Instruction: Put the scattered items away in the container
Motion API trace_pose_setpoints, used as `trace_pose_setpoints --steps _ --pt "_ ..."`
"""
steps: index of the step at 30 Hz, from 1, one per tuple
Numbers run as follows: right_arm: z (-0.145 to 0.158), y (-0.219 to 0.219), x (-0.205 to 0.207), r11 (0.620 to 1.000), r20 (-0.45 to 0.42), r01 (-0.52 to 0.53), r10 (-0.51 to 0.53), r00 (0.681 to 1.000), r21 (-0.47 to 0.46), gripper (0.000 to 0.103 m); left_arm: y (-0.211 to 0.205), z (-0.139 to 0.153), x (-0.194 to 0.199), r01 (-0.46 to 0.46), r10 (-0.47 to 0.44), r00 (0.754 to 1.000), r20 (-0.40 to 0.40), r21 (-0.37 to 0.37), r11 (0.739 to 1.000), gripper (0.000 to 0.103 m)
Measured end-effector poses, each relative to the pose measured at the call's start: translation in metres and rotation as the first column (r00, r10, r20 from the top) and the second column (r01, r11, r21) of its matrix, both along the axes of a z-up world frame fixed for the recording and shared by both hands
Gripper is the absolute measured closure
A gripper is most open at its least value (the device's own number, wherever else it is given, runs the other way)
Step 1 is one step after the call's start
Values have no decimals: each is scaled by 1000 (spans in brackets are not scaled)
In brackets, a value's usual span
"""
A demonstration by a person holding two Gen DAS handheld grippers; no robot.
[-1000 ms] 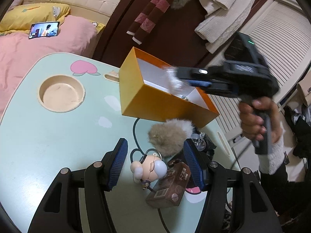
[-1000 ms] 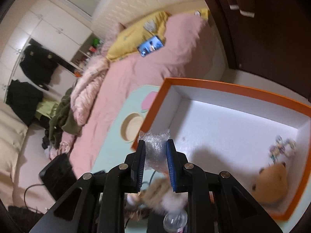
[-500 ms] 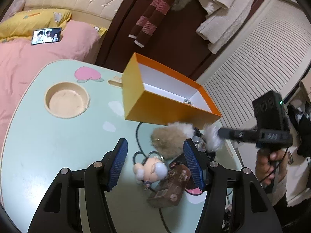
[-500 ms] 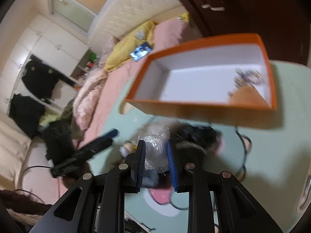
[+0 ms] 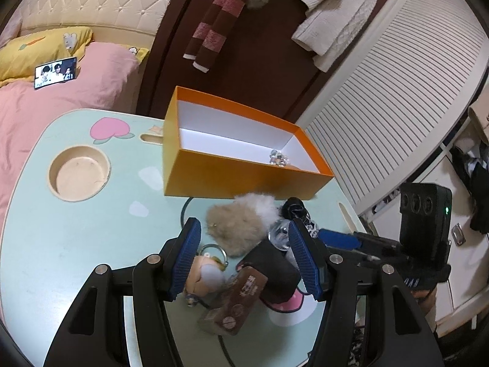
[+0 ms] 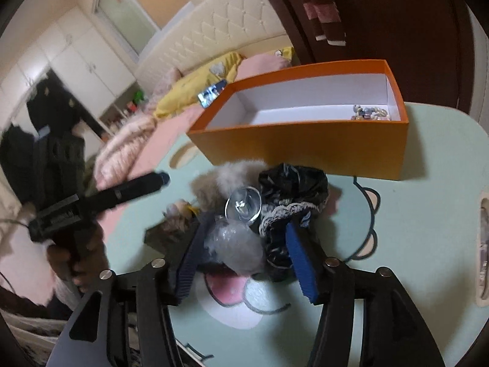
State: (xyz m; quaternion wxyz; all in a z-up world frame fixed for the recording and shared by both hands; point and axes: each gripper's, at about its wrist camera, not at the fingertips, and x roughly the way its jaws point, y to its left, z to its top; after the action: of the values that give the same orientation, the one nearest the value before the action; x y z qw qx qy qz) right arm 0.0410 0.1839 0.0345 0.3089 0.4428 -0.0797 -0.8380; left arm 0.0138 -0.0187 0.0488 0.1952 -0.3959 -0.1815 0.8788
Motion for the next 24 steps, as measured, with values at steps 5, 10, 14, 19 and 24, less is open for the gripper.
trace_pose_setpoints --steps 5,10,14,19,24 --pt "7 7 13 993 -85 70 -62 994 91 47 4 8 -11 3 -3 1000 21 -4 1000 43" --pt "9 17 22 987 -166 158 -151 974 30 41 17 24 -34 17 -15 999 36 -42 999 43" --pt "6 20 26 978 -178 201 -206 962 -50 41 34 35 -64 34 -23 996 86 -122 992 43" --pt "6 10 27 986 -217 166 -167 962 -23 41 67 41 -113 142 -107 973 207 -163 976 43" --pt "3 10 23 985 -185 153 -166 969 -84 41 114 31 -158 233 -171 951 258 -231 945 43"
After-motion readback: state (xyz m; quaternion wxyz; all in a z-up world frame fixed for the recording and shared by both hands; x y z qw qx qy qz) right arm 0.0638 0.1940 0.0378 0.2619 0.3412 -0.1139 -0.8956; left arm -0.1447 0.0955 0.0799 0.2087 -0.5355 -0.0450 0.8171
